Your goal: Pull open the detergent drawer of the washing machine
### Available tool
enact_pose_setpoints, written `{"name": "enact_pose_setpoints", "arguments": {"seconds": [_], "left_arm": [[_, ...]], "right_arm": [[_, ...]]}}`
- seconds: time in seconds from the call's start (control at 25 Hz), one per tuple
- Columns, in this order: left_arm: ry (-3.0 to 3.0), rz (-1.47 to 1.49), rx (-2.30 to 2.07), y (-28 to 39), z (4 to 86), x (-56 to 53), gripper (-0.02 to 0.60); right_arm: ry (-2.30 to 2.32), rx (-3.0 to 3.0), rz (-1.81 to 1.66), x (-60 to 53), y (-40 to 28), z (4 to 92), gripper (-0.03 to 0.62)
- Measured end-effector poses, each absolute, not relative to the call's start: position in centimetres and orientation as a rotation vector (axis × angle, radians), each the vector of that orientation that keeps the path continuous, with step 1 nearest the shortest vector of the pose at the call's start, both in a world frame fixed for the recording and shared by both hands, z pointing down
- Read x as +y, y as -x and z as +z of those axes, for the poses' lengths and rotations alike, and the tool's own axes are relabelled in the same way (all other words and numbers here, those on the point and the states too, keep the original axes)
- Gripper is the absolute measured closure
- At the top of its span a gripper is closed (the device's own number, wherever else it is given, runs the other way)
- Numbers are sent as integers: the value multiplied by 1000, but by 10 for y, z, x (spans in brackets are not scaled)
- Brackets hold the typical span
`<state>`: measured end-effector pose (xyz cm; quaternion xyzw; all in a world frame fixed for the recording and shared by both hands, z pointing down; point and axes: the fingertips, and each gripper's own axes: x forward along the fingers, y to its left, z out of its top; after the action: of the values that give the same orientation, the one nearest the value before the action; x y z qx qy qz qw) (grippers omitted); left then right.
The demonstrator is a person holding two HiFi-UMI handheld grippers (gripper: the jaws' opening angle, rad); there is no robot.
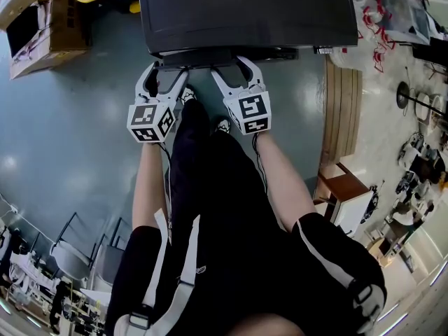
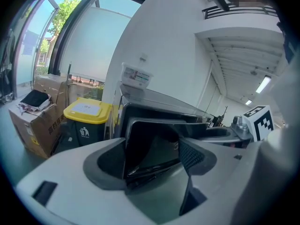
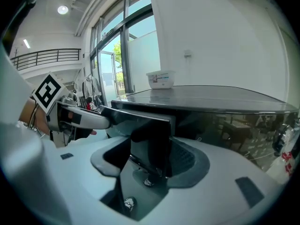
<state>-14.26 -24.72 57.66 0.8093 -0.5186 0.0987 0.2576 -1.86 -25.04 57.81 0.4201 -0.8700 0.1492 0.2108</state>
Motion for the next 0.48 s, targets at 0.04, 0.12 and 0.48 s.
{"name": "enact_pose_setpoints", "arguments": {"seconds": [0.04, 0.12, 0.48], "left_arm": [[-2193, 267, -1410, 142, 576, -246, 227], [-2191, 263, -1412, 142, 576, -243, 227], [-2181, 215, -1413, 139, 572, -227, 229]], "right_arm": [[-1170, -2417, 415, -249, 18, 578, 339], [-1172, -2415, 414, -246, 18, 577, 339], [-1167, -2419, 404, -231, 13, 577, 342]]}}
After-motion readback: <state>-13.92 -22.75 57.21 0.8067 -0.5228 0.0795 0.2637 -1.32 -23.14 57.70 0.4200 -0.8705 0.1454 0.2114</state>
